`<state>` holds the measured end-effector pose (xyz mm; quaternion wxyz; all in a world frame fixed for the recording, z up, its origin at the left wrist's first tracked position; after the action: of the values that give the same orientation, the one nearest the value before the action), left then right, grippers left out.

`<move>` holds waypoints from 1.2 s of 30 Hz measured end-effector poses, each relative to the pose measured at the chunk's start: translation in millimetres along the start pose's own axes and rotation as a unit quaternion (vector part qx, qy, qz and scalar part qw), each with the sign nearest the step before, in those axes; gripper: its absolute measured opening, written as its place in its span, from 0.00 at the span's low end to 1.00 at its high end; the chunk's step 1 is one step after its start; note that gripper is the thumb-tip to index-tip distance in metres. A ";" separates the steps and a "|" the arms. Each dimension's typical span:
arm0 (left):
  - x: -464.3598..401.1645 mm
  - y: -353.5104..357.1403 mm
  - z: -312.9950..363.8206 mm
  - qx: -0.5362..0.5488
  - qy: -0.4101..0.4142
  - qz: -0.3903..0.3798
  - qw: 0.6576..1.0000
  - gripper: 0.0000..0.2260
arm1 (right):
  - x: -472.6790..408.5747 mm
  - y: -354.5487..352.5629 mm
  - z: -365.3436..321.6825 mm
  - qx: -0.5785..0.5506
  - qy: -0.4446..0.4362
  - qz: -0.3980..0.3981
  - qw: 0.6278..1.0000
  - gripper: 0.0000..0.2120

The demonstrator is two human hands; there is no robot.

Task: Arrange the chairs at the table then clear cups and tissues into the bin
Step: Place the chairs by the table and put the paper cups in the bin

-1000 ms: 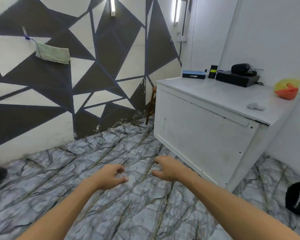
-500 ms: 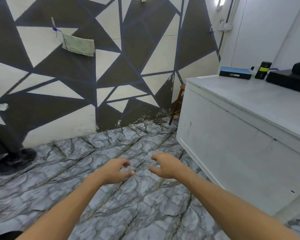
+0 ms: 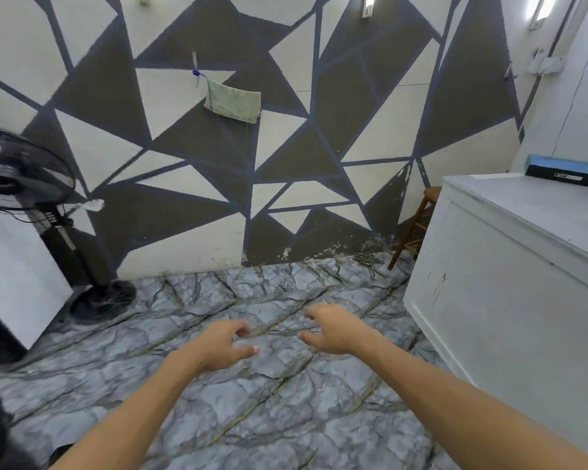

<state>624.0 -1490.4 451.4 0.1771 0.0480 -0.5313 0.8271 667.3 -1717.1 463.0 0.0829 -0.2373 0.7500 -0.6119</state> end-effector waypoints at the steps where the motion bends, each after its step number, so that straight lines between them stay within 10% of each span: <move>1: -2.6 -6.7 -15.9 0.001 -0.010 0.003 1.000 0.21 | -15.5 -0.4 -9.0 0.003 -0.006 -0.003 1.000 0.29; 36: 93.2 -31.2 -322.1 0.166 -0.344 0.136 0.914 0.24 | -313.9 108.6 -282.7 0.051 -0.308 -0.161 0.936 0.26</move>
<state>582.8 -1167.6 364.5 -0.1409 0.2854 -0.4162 0.8518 796.7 -1310.1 374.1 0.2222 -0.5267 0.6077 -0.5513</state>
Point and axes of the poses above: each hand's wrist, its own x-axis away from the middle knuckle, its own y-axis out of the palm, z = x × y, the point moved 5 cm from there along -x, towards the middle knuckle, and after that the axes turned 2 degrees about y, right-handed, at the moved point
